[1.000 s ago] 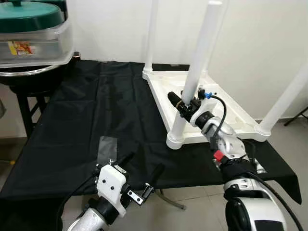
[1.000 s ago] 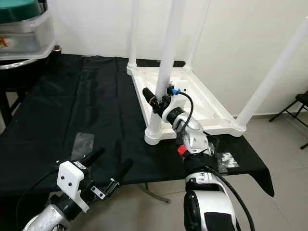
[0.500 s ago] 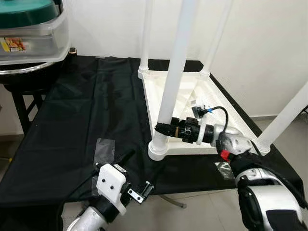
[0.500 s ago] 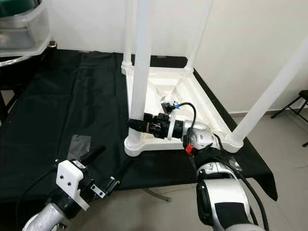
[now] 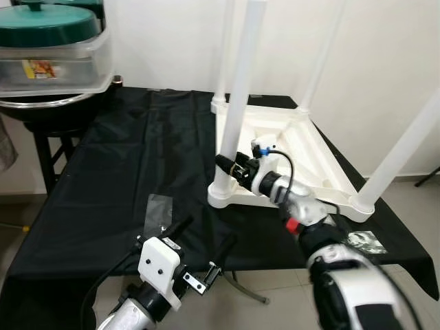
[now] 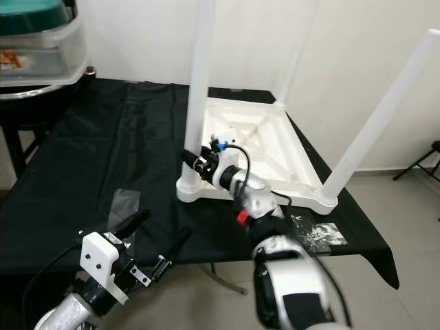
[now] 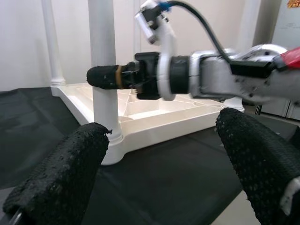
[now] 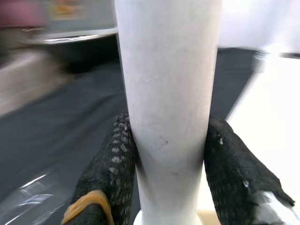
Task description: Building children table
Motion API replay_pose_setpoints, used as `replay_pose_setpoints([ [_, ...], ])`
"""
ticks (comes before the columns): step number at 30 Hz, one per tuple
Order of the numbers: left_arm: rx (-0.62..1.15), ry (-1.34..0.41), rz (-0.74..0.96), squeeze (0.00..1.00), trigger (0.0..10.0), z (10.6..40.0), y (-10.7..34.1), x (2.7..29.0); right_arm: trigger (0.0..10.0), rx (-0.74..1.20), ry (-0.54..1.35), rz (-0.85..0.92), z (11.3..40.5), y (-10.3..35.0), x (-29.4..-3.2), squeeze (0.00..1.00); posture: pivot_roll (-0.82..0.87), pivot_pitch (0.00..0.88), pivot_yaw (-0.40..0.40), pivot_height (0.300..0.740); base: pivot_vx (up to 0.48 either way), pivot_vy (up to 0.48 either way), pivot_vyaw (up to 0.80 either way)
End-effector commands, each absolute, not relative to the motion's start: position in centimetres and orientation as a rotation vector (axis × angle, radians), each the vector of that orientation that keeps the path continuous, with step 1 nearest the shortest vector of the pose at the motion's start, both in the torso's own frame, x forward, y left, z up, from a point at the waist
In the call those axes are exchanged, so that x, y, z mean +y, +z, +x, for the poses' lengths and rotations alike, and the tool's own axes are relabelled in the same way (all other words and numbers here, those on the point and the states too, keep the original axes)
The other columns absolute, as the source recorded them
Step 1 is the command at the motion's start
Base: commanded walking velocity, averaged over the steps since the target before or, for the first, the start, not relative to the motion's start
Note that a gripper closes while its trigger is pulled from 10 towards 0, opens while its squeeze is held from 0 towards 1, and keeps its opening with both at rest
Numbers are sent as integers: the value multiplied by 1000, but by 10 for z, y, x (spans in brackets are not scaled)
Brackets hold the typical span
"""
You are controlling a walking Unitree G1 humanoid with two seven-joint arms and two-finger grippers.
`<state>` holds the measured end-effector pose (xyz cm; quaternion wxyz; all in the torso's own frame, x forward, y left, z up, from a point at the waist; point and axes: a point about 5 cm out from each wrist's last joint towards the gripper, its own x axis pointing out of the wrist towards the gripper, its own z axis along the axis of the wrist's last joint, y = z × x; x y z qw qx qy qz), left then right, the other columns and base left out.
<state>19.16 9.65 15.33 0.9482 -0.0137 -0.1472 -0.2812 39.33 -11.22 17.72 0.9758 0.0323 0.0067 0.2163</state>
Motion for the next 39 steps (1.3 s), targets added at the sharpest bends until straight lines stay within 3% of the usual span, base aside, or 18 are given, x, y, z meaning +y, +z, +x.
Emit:
replay_pose_setpoints([
  [1,-293,-581,-26,0,10000,191,150,96,0,30,167,33,389,168,-136,0,90,40,-125,740,0,0,0],
  [3,-290,-583,-22,0,10000,190,150,96,0,45,-64,82,376,157,-137,0,95,39,-124,740,0,0,0],
  [5,-290,-584,-21,0,10000,190,150,96,0,57,-144,112,370,153,-137,0,95,39,-124,740,0,0,0],
  [12,-283,-587,-19,0,10000,190,148,96,0,-9,-181,206,358,169,-115,0,92,39,-124,740,0,0,0],
  [13,-283,-587,-19,0,10000,191,148,96,10000,-77,-130,187,358,179,-109,0,90,41,-125,740,0,0,0],
  [16,-283,-587,-21,0,10000,191,148,95,10000,-147,-94,130,354,189,-107,0,90,42,-124,740,0,0,0],
  [17,-283,-587,-21,0,10000,191,148,95,10000,-159,-94,112,355,189,-112,1000,87,42,-123,740,0,0,0],
  [22,-284,-590,-21,0,10000,192,149,95,10000,-187,-46,65,358,189,-119,1000,88,43,-123,740,0,0,0],
  [23,-284,-591,-21,0,10000,192,149,95,10000,-179,7,49,360,186,-120,0,88,44,-123,740,0,0,0],
  [28,-283,-592,-18,0,10000,192,150,95,10000,-126,236,102,368,181,-125,0,90,47,-123,740,0,0,0],
  [30,-284,-591,-17,0,10000,192,150,95,10000,-116,405,119,371,185,-126,0,91,50,-122,740,0,0,0],
  [31,-283,-591,-17,0,10000,193,150,95,10000,-62,656,166,371,185,-128,0,90,50,-121,740,0,0,0],
  [34,-283,-590,-17,0,10000,193,150,95,10000,-45,737,184,369,184,-130,0,90,50,-121,740,0,0,0],
  [39,-282,-590,-14,0,10000,193,150,95,10000,33,1051,160,366,190,-145,0,101,54,-121,740,0,0,0],
])
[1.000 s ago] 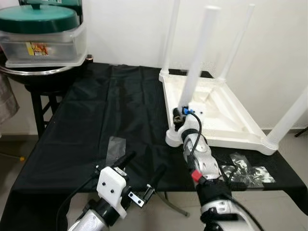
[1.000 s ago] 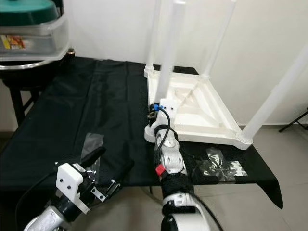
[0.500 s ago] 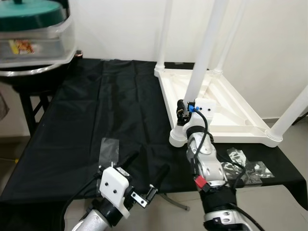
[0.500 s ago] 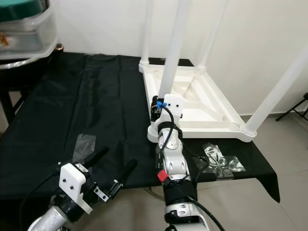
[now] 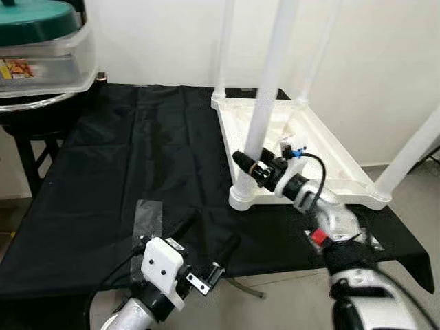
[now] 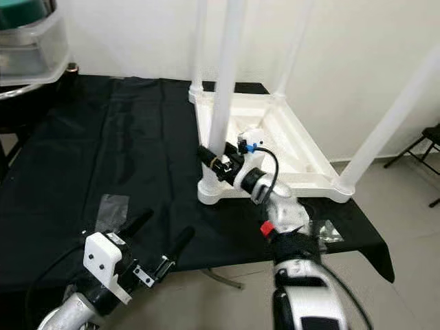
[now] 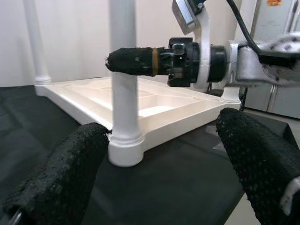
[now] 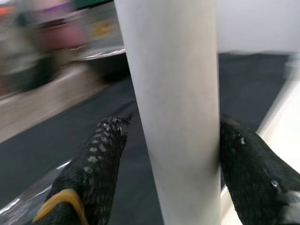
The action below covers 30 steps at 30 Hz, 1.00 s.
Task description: Building children table
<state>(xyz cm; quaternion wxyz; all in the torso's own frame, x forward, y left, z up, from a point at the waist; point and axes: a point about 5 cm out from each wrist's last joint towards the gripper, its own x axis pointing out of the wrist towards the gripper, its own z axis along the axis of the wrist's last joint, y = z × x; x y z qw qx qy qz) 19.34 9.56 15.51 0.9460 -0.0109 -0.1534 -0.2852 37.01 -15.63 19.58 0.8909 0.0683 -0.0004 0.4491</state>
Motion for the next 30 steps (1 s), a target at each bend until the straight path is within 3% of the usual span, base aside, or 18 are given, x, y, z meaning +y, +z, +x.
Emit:
replay_pose_setpoints([
  [1,-282,-590,-13,0,10000,193,150,95,10000,47,1095,131,365,190,-146,0,106,55,-122,740,0,0,0],
  [7,-283,-586,-10,0,10000,193,151,96,10000,113,1206,86,368,190,-151,0,113,60,-121,740,0,0,0],
  [15,-283,-581,-6,0,10000,192,151,95,10000,47,1014,4,391,211,-138,0,126,62,-130,740,0,0,0],
  [21,-278,-585,-7,0,10000,192,149,95,10000,23,1007,-34,394,214,-131,0,122,63,-129,740,0,0,0],
  [22,-277,-585,-6,0,10000,192,149,95,9020,37,1006,-42,394,212,-128,0,122,63,-129,740,0,0,0],
  [24,-277,-584,-6,0,10000,191,149,95,9020,54,1004,-47,395,210,-126,0,125,62,-132,740,0,0,0],
  [25,-277,-584,-5,0,10000,191,149,95,0,61,1015,-40,394,207,-123,0,123,62,-131,740,0,0,0],
  [30,-278,-581,-5,0,10000,191,149,94,0,22,943,-11,395,203,-118,0,125,58,-137,740,0,0,0],
])
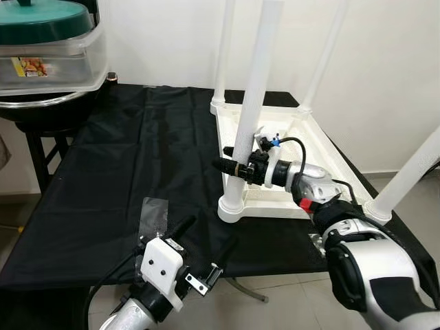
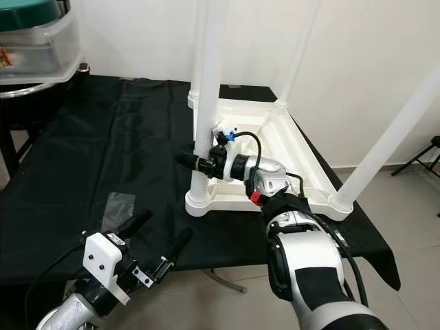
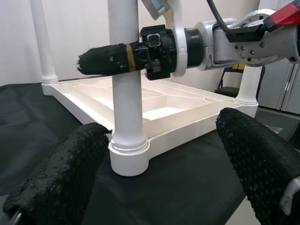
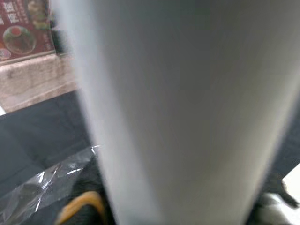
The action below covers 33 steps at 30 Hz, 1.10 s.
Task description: Building children table
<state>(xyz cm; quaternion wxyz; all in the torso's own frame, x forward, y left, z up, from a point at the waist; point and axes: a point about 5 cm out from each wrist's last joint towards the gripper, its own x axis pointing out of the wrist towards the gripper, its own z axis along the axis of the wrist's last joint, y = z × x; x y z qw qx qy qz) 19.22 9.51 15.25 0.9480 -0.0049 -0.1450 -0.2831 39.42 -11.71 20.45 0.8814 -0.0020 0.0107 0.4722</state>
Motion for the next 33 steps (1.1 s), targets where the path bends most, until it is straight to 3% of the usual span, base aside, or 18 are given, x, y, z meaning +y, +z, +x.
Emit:
replay_pose_setpoints([
  [1,-277,-581,-5,0,10000,191,149,94,0,5,911,19,396,202,-117,0,121,51,-135,740,0,0,0],
  [8,-275,-585,-7,0,10000,192,148,94,0,-20,646,-9,403,195,-115,0,116,45,-130,740,0,0,0],
  [10,-271,-590,-8,0,10000,191,148,94,0,-4,374,10,408,190,-120,0,104,42,-124,740,0,0,0],
  [11,-267,-597,-9,0,10000,192,147,93,0,-15,48,49,406,184,-126,0,103,40,-124,740,0,0,0],
  [12,-266,-600,-9,0,10000,192,147,93,0,-17,-68,94,401,180,-124,0,103,40,-122,740,0,0,0],
  [14,-265,-601,-9,0,10000,191,147,93,0,-15,-144,127,398,177,-123,0,103,40,-123,740,0,0,0],
  [17,-263,-600,-9,0,10000,191,146,93,0,-14,-208,230,382,172,-94,0,107,35,-121,740,0,0,0],
  [23,-262,-601,-12,0,10000,192,146,93,0,-24,-158,277,377,173,-74,0,106,35,-124,740,0,0,0],
  [24,-262,-601,-12,0,10000,192,146,93,10000,-48,-105,295,377,177,-70,0,102,36,-123,740,0,0,0],
  [26,-261,-600,-13,0,10000,192,146,93,10000,-78,-67,255,375,182,-68,0,102,37,-123,740,0,0,0],
  [27,-261,-599,-14,0,10000,192,146,93,10000,-101,-39,244,374,185,-69,1000,96,42,-121,740,0,0,0],
  [32,-259,-600,-15,0,10000,192,146,93,10000,-192,22,171,370,198,-77,1000,93,42,-119,740,0,0,0],
  [33,-258,-600,-15,0,10000,192,146,93,10000,-192,121,175,369,199,-75,0,93,43,-117,740,0,0,0],
])
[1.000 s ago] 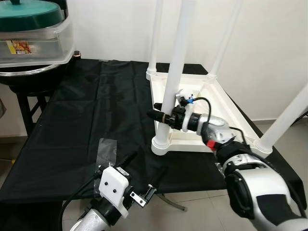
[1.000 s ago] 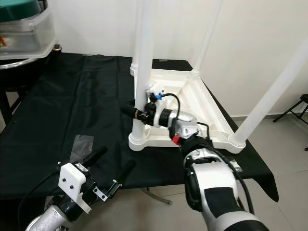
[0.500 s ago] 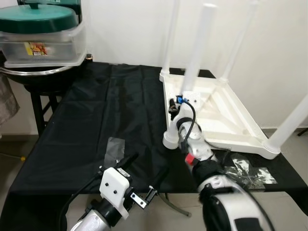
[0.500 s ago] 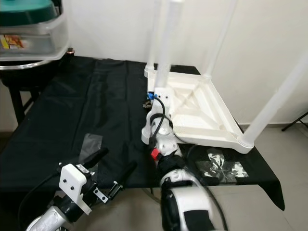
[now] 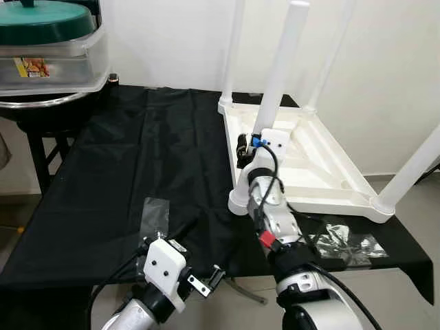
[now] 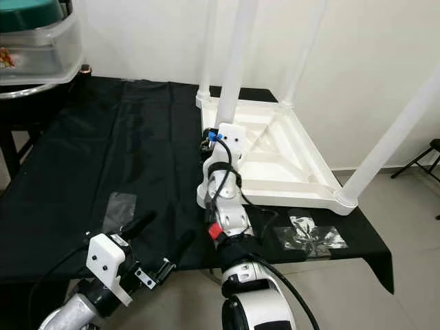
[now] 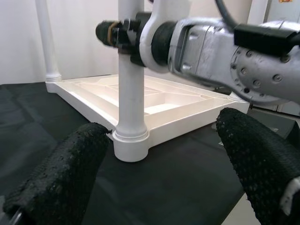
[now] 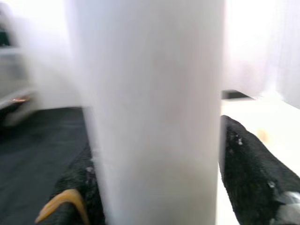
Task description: Building children table
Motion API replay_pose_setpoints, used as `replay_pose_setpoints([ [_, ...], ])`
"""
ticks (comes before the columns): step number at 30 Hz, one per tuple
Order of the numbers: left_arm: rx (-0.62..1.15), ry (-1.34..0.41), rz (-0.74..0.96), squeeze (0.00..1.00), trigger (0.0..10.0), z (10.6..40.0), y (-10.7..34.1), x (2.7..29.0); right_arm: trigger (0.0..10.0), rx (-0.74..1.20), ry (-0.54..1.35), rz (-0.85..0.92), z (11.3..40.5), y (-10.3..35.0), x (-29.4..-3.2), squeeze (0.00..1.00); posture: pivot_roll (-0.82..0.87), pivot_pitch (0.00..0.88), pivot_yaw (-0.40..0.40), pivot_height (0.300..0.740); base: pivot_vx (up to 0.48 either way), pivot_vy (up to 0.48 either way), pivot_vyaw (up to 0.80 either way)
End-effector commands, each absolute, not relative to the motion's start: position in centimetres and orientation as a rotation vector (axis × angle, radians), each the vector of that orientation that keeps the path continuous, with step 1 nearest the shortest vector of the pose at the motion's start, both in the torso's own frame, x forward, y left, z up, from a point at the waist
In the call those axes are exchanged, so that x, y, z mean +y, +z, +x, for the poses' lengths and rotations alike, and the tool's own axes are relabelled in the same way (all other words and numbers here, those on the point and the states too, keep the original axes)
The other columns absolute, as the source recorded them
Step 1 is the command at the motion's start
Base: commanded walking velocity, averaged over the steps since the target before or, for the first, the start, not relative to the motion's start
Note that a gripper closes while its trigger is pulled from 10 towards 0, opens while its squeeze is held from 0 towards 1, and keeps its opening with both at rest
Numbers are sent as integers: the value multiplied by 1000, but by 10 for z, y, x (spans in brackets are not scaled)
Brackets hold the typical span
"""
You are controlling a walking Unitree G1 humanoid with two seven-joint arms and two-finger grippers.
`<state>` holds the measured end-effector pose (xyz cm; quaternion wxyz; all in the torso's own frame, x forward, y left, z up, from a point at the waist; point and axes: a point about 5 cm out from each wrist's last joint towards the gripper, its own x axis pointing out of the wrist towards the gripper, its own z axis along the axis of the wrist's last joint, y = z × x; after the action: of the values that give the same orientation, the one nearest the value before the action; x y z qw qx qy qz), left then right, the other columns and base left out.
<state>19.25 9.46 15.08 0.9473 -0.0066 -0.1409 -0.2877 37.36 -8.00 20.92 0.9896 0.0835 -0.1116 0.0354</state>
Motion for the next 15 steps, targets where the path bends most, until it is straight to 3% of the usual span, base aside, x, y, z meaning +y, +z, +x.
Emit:
replay_pose_setpoints([
  [1,-258,-602,-15,0,10000,193,146,93,10000,-167,264,214,368,197,-73,0,91,45,-118,740,0,0,0],
  [5,-257,-603,-14,0,10000,194,146,93,10000,-154,627,148,361,194,-78,0,90,46,-114,740,0,0,0],
  [9,-257,-603,-11,0,10000,195,146,94,10000,-74,1003,142,351,189,-101,0,92,48,-109,740,0,0,0],
  [15,-258,-598,-7,0,10000,195,147,94,10000,18,1217,58,358,191,-134,0,102,50,-114,740,0,0,0],
])
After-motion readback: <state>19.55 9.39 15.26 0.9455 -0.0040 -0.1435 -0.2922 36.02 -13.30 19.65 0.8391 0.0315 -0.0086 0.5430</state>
